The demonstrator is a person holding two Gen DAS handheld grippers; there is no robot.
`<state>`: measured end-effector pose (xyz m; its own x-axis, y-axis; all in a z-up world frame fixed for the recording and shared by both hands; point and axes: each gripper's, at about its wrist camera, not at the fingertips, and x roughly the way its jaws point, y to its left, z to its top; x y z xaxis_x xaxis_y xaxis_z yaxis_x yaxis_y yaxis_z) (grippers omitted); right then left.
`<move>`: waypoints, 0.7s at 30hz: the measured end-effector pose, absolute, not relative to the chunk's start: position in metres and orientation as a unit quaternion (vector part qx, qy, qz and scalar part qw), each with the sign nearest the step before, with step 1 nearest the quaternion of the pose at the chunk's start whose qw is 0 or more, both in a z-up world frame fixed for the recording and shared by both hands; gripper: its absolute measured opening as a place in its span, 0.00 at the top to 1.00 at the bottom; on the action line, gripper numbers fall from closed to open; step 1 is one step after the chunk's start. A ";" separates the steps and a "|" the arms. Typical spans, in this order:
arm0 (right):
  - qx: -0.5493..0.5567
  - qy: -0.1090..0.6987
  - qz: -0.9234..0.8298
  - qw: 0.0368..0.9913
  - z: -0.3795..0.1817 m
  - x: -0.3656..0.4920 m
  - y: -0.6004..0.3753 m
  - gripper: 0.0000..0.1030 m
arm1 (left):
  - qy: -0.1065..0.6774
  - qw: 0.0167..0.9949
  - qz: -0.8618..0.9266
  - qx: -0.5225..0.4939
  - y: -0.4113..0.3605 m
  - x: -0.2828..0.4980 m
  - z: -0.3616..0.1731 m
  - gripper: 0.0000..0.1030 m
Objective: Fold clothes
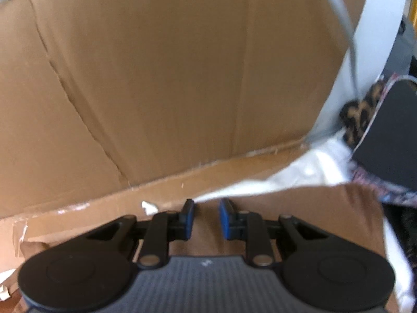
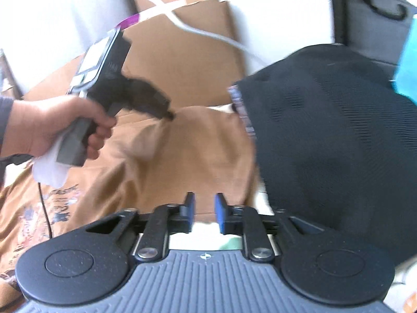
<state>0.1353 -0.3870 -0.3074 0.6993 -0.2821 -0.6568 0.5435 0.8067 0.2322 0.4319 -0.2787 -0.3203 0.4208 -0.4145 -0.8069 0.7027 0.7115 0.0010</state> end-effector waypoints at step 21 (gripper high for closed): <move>0.192 0.328 -0.213 0.900 -0.308 0.130 -0.390 0.69 | 0.403 0.786 -0.436 0.175 -0.348 0.362 -0.336 0.77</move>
<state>0.1299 -0.3903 -0.3084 0.6941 -0.2570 -0.6725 0.5091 0.8357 0.2061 0.3621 -0.3481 -0.3358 0.2951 -0.5439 -0.7855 0.8256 0.5590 -0.0769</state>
